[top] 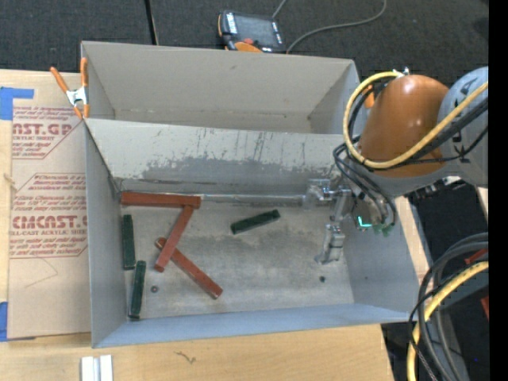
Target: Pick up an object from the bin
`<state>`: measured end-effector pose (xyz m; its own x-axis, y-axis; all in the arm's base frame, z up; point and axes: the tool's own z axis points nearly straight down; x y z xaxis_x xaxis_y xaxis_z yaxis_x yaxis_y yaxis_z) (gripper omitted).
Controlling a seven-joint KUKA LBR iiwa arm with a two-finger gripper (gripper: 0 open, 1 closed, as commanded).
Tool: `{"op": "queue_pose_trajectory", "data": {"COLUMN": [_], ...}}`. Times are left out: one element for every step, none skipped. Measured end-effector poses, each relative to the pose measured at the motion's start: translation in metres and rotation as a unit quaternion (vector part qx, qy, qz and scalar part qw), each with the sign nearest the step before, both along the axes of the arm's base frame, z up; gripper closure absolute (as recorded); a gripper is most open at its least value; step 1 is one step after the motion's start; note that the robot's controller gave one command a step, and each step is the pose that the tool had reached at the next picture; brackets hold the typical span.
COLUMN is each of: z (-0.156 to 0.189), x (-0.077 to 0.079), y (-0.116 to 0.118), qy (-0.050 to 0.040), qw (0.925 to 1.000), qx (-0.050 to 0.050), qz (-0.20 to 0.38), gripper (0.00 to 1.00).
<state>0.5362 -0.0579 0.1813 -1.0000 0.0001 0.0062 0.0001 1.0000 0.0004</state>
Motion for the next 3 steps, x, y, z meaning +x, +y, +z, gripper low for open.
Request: {"op": "queue_pose_trajectory", "data": {"z": [-0.082,-0.075,-0.113], "x": [0.008,0.055,0.056], "y": [0.067,0.082,0.062], "qy": [-0.0016,-0.0063,-0.0028], "qw": [0.9926,0.9956,0.9904], "qx": [0.001,0.001,0.0], "qz": [0.121,0.094,0.138], "gripper": [0.0,0.0,0.0]}}
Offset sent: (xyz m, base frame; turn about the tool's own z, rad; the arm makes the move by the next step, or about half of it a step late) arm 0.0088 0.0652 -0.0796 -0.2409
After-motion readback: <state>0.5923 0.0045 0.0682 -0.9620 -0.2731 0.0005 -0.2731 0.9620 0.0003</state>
